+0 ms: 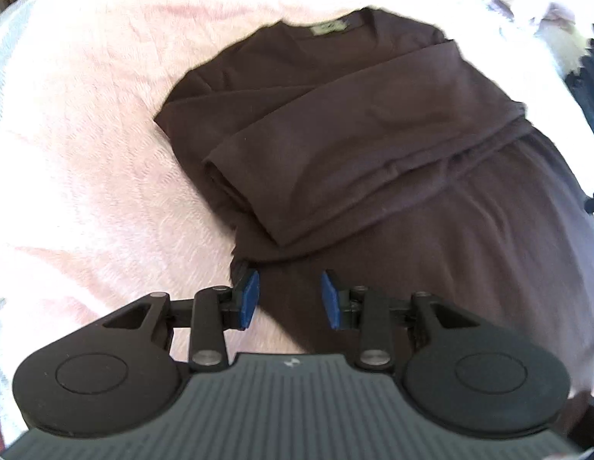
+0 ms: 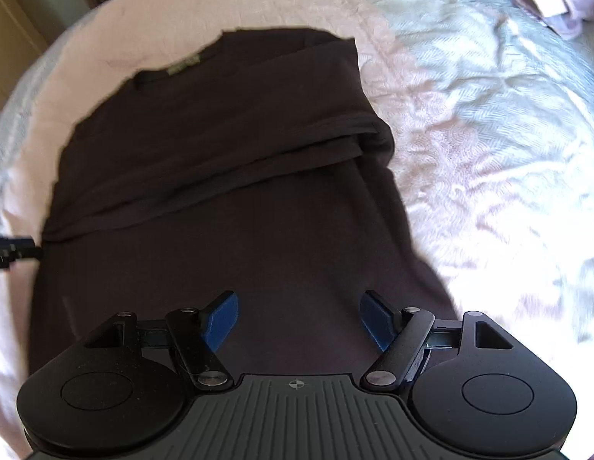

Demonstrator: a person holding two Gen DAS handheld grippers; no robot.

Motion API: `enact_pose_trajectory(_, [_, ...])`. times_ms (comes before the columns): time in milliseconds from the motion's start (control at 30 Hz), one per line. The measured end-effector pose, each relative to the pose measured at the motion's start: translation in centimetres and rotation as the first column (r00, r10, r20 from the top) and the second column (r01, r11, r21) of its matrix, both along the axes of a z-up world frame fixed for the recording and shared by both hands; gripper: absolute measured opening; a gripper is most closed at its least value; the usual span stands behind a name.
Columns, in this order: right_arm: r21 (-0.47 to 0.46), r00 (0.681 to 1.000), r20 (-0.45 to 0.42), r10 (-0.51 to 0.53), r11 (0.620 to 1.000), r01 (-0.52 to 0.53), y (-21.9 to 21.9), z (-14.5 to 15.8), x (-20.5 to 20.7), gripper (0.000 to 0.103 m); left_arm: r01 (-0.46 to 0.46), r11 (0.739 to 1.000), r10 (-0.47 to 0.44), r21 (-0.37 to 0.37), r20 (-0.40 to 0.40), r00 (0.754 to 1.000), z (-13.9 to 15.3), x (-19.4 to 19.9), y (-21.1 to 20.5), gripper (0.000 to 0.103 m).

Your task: Fold clothes

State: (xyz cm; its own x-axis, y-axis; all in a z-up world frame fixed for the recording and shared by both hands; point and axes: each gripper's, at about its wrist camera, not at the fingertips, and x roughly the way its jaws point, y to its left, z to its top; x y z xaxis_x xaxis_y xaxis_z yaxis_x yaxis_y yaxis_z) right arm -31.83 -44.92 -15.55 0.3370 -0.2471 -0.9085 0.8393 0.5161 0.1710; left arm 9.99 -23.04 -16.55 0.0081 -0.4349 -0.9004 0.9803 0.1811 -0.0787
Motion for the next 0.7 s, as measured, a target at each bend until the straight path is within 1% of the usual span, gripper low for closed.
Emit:
enact_pose_trajectory(67, [-0.009,1.0,-0.004,-0.021,1.0,0.021,1.9,1.3,0.0,0.074,0.001,1.0,-0.001,-0.011,0.004,1.0,1.3,-0.2,1.7,0.035])
enact_pose_trajectory(100, [-0.01,1.0,-0.01,-0.029,1.0,0.029,2.8,1.9,0.0,0.074,0.0,1.0,0.0,-0.016,0.006,1.0,1.9,-0.3,2.6,0.039])
enact_pose_trajectory(133, [-0.01,0.999,-0.019,-0.036,0.999,0.035,3.7,2.4,0.0,0.074,0.001,1.0,-0.001,-0.015,0.01,1.0,2.5,-0.6,3.2,0.045])
enact_pose_trajectory(200, [-0.009,0.999,-0.041,-0.029,1.0,0.029,5.3,3.5,0.1,0.074,0.005,1.0,-0.004,-0.013,0.028,1.0,3.5,-1.3,4.4,0.054])
enact_pose_trajectory(333, [-0.035,0.992,-0.121,0.04,0.998,-0.044,8.1,5.6,1.0,0.074,0.006,1.0,-0.005,-0.023,0.036,0.999,5.4,-3.5,6.4,0.074])
enact_pose_trajectory(433, [-0.051,0.981,-0.17,0.092,0.994,-0.102,9.4,6.9,1.4,0.074,0.02,1.0,-0.019,-0.012,0.038,0.999,6.4,-5.5,7.5,0.085])
enact_pose_trajectory(500, [-0.052,0.975,-0.185,0.121,0.99,-0.133,10.0,7.7,1.4,0.074,0.037,0.999,-0.037,-0.006,0.04,0.999,6.8,-7.0,8.2,0.087])
enact_pose_trajectory(700, [-0.067,0.968,-0.18,0.174,0.98,-0.189,11.4,8.9,-0.4,0.074,0.068,0.998,-0.068,-0.006,0.05,0.996,8.2,-11.5,10.1,0.087])
